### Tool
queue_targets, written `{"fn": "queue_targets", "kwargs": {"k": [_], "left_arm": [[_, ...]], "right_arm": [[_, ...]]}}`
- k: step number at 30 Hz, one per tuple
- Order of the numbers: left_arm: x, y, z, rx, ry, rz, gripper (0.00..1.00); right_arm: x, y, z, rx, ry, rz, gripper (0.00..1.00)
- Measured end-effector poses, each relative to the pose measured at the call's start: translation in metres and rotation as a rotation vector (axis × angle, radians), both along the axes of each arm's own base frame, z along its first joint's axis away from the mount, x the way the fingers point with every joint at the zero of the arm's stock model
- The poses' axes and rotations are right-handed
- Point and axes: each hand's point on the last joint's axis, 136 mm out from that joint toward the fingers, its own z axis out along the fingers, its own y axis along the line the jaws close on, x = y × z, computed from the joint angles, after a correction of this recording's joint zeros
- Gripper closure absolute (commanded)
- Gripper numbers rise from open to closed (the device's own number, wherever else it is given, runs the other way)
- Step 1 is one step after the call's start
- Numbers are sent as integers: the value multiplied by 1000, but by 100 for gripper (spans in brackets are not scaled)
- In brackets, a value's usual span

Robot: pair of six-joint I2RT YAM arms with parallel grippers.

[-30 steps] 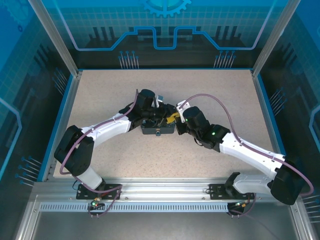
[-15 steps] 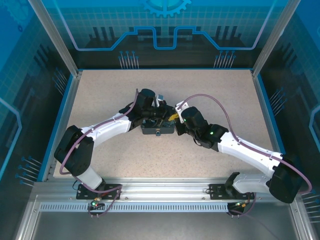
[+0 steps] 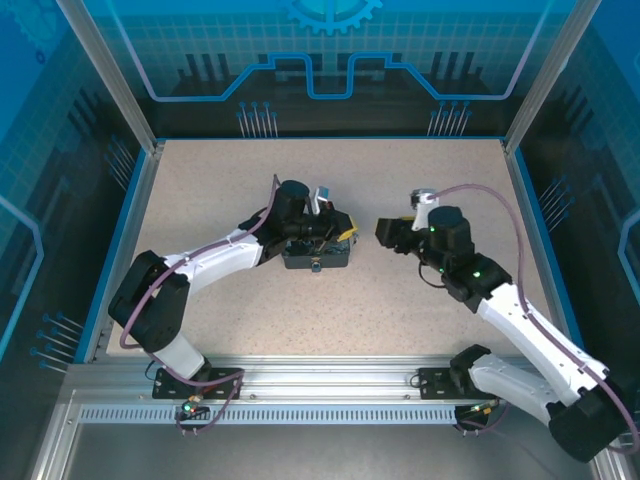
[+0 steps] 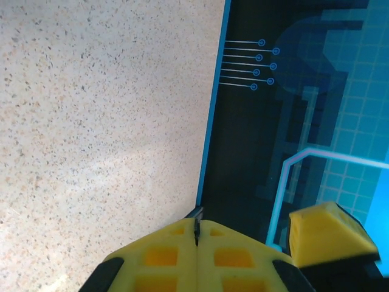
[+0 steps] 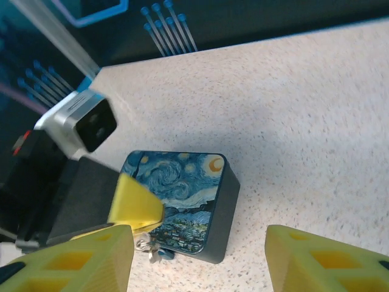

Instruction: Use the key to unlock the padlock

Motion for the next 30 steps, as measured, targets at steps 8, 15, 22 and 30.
{"fn": "queue_targets", "kwargs": {"k": [8, 15, 22, 30], "left_arm": [[6, 8, 11, 46, -216, -2, 100], [20, 24, 28, 96, -422, 101, 100], [23, 22, 32, 148, -528, 172, 100], [32, 24, 51, 108, -581, 256, 100]], "right_arm": [[7, 13, -35, 330, 238, -27, 41], [19, 33, -40, 591, 319, -32, 44], [31, 40, -20, 731, 291, -27, 49], [39, 55, -22, 787, 305, -6, 56]]}}
